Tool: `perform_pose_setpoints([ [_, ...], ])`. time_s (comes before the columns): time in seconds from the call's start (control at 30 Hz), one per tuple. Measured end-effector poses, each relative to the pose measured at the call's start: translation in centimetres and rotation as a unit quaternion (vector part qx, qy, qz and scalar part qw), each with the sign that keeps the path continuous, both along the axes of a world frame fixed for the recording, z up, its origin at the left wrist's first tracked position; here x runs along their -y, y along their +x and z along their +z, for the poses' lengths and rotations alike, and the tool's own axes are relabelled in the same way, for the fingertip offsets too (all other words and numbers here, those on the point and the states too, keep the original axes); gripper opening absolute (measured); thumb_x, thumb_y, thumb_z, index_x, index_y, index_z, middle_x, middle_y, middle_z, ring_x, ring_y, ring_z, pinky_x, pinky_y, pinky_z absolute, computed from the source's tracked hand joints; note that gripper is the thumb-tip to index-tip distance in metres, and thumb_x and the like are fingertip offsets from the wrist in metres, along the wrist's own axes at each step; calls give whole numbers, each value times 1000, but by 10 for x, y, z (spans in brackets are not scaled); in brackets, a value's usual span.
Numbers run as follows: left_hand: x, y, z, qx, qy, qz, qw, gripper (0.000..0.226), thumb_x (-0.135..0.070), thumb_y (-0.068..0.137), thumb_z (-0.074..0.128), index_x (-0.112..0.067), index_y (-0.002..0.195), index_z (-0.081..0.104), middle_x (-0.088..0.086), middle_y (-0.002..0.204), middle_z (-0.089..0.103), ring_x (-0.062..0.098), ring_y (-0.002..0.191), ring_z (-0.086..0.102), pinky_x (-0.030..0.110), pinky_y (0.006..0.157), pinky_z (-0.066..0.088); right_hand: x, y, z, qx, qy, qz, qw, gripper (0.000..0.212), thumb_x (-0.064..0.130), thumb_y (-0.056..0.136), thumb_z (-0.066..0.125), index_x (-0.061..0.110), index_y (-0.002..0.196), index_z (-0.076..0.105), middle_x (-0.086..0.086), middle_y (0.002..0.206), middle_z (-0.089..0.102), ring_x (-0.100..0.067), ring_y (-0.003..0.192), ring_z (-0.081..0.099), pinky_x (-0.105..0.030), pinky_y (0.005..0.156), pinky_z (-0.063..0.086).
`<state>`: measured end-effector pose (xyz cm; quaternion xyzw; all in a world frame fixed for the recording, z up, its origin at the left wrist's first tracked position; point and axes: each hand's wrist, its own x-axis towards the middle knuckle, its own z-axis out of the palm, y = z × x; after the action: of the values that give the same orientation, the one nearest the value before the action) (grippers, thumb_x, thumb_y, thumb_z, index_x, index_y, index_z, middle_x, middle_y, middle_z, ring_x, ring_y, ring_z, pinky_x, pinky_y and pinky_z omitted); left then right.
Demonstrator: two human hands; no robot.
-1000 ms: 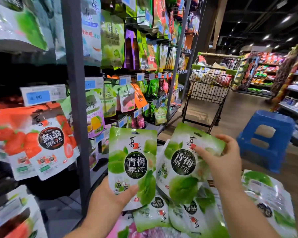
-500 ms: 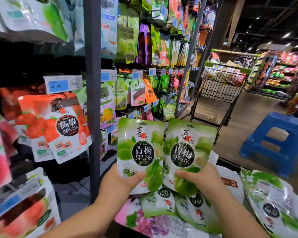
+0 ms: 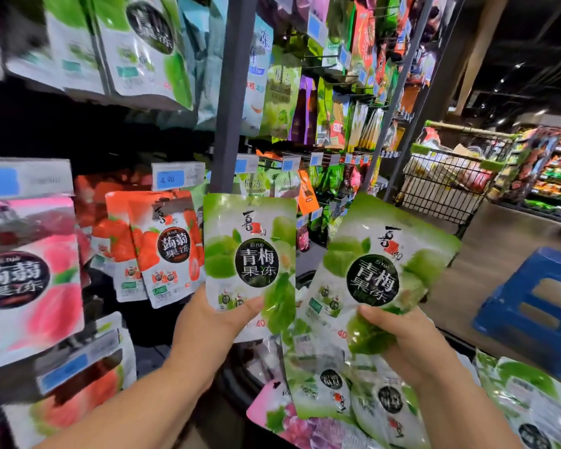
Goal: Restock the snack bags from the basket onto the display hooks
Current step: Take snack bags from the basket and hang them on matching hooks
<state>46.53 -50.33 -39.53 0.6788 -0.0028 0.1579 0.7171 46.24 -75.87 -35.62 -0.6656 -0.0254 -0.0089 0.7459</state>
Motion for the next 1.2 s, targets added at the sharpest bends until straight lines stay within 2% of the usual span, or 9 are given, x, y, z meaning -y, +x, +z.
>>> perform_pose_setpoints([
  [0.07,-6,-9,14,0,-11,6,1000,42,-23,71,88,-37,94,56,-36,78,65,-7,89,64,5,78,43,-10,-3,10,-9,-6,46,999,45,25,60,91,-2,91,71,-18,66,65,-29,55,65,-40,52,57],
  [0.13,-14,-13,23,-1,-23,-7,1000,48,-31,63,92,-30,101,62,-24,90,72,9,97,68,23,91,49,-25,-4,18,-23,-14,69,997,49,13,68,77,-3,111,62,-15,68,66,-27,57,66,-38,49,55],
  [0.2,-20,-18,29,-1,-31,-10,999,46,-33,61,92,-31,99,66,-16,90,76,13,94,71,28,84,52,-44,-4,28,-15,-35,88,995,56,12,68,73,8,122,57,-13,80,73,-27,66,70,-36,52,56],
  [0.3,-31,-28,39,-5,-74,1,997,63,-43,53,95,-31,107,65,-7,104,75,12,99,70,35,93,52,-71,-2,43,32,-54,78,995,53,18,74,76,32,120,56,-1,101,76,-20,83,74,-34,62,57],
  [0.43,-49,-45,56,36,-77,4,996,65,-49,52,87,-29,111,69,-7,106,76,18,102,71,47,98,51,-102,-2,60,65,-57,81,993,53,21,77,76,35,123,56,2,107,75,-26,97,72,-44,81,59],
  [0.6,-73,-56,62,59,-94,39,993,36,-13,74,84,-21,106,71,-4,98,77,17,94,73,40,90,54,-135,-12,70,91,-84,108,986,52,27,70,78,20,118,60,-9,108,74,-35,102,70,-56,94,53],
  [0.83,-100,-71,76,77,-135,92,984,31,-4,78,78,-15,106,71,2,95,78,23,89,74,48,88,57,-162,-20,75,120,-156,184,963,76,19,56,97,43,109,48,18,103,67,5,84,68,-12,64,52],
  [0.97,-112,-72,87,79,-153,106,979,26,-4,77,78,-16,99,72,4,91,78,25,85,75,49,86,57,-177,-12,80,119,-134,191,965,116,34,45,100,38,141,34,22,110,63,-10,101,67,-27,78,56],
  [1.2,-132,-67,114,111,-149,105,977,25,-6,80,77,-16,102,73,3,95,78,24,90,74,39,84,56,-199,13,94,153,-57,144,976,105,39,45,96,38,134,41,-3,130,60,-23,99,71,-46,85,56],
])
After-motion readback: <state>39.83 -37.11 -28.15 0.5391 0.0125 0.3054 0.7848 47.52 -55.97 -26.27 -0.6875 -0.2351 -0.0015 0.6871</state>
